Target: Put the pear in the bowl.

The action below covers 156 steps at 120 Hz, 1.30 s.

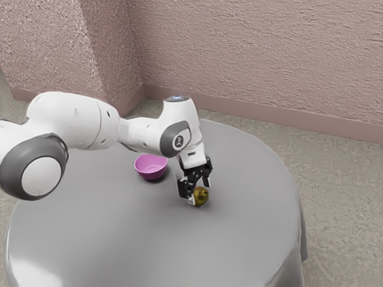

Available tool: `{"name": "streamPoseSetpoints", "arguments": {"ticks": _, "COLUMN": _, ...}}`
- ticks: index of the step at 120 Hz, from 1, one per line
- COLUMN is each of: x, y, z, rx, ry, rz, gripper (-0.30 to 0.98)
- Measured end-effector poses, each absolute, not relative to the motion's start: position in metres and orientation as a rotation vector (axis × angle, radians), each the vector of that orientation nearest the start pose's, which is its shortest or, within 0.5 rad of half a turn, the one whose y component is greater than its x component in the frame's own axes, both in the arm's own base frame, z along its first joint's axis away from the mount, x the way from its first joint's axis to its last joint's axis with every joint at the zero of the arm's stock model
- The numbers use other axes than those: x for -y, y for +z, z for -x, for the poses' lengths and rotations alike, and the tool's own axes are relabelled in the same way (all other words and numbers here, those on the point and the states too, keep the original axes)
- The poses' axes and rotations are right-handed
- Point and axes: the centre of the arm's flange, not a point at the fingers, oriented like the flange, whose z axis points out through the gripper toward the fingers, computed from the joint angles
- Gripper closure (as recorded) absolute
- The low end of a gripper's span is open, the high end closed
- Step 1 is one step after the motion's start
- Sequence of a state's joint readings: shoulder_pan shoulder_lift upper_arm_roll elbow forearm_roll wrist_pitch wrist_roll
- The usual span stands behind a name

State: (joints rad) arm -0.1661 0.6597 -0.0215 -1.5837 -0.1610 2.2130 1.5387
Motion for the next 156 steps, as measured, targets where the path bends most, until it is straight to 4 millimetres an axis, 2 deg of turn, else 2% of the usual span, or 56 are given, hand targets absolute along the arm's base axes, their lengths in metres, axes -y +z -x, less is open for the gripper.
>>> {"name": "streamPoseSetpoints", "arguments": {"ticks": 10, "x": 0.133, "y": 0.238, "z": -0.683, "rx": -2.385, "ry": -0.099, "rz": 2.239, "gripper": 0.00}}
{"name": "streamPoseSetpoints", "arguments": {"ticks": 26, "x": 0.133, "y": 0.234, "z": -0.683, "rx": -2.398, "ry": -0.103, "rz": 2.222, "gripper": 0.01}}
{"name": "streamPoseSetpoints", "arguments": {"ticks": 43, "x": 0.134, "y": 0.237, "z": -0.684, "rx": -2.408, "ry": -0.116, "rz": 2.200, "gripper": 0.25}}
{"name": "streamPoseSetpoints", "arguments": {"ticks": 48, "x": 0.135, "y": 0.240, "z": -0.684, "rx": -2.411, "ry": -0.124, "rz": 2.192, "gripper": 0.28}}
{"name": "streamPoseSetpoints", "arguments": {"ticks": 60, "x": 0.135, "y": 0.256, "z": -0.685, "rx": -2.409, "ry": -0.154, "rz": 2.171, "gripper": 0.30}}
{"name": "streamPoseSetpoints", "arguments": {"ticks": 76, "x": 0.127, "y": 0.308, "z": -0.678, "rx": -2.382, "ry": -0.224, "rz": 2.138, "gripper": 0.32}}
{"name": "streamPoseSetpoints", "arguments": {"ticks": 84, "x": 0.107, "y": 0.337, "z": -0.674, "rx": -2.342, "ry": -0.260, "rz": 2.144, "gripper": 0.33}}
{"name": "streamPoseSetpoints", "arguments": {"ticks": 93, "x": 0.075, "y": 0.363, "z": -0.669, "rx": -2.285, "ry": -0.282, "rz": 2.171, "gripper": 0.33}}
{"name": "streamPoseSetpoints", "arguments": {"ticks": 109, "x": 0.024, "y": 0.377, "z": -0.667, "rx": -2.203, "ry": -0.283, "rz": 2.233, "gripper": 0.33}}
{"name": "streamPoseSetpoints", "arguments": {"ticks": 124, "x": -0.022, "y": 0.376, "z": -0.667, "rx": -2.126, "ry": -0.261, "rz": 2.292, "gripper": 0.33}}
{"name": "streamPoseSetpoints", "arguments": {"ticks": 134, "x": -0.050, "y": 0.368, "z": -0.670, "rx": -2.079, "ry": -0.230, "rz": 2.328, "gripper": 0.33}}
{"name": "streamPoseSetpoints", "arguments": {"ticks": 145, "x": -0.065, "y": 0.355, "z": -0.680, "rx": -2.056, "ry": -0.208, "rz": 2.342, "gripper": 0.32}}
{"name": "streamPoseSetpoints", "arguments": {"ticks": 156, "x": -0.070, "y": 0.341, "z": -0.694, "rx": -2.052, "ry": -0.196, "rz": 2.341, "gripper": 0.32}}
